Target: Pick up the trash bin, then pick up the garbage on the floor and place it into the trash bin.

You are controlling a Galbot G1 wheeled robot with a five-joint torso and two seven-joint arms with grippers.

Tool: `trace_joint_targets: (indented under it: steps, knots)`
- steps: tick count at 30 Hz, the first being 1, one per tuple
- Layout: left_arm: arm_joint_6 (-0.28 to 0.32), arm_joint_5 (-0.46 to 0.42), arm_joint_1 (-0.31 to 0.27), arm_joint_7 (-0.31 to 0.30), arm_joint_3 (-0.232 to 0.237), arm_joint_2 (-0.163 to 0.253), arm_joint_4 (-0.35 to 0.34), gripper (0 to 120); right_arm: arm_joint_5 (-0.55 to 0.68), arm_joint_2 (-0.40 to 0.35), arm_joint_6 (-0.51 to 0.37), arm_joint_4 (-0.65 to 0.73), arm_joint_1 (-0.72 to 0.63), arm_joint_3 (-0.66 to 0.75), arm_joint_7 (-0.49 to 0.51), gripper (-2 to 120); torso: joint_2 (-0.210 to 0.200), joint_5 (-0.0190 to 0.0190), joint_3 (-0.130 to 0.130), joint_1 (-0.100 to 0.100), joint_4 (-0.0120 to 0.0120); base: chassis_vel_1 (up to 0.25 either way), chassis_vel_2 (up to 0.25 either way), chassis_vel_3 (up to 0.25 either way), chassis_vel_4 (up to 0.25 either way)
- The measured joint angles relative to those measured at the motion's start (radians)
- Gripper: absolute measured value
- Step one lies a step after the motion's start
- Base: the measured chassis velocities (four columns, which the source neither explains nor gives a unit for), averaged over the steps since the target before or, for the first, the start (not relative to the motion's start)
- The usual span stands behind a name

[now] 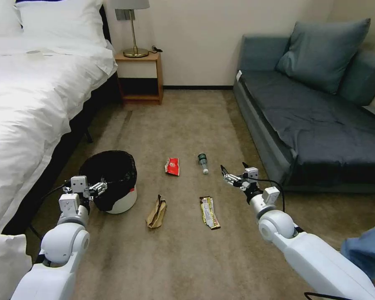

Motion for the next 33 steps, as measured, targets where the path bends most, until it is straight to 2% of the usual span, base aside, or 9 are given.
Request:
trace_joint_targets:
  steps: [33]
  knots:
    - [0.000,0.000,0.000,0.000,0.000,0.000,0.000,100,0.000,0.000,0.000,0.000,0.000,0.000,0.000,100,0.000,0.0000,0.000,0.000,0.0000,0.000,0.000,0.000,0.000]
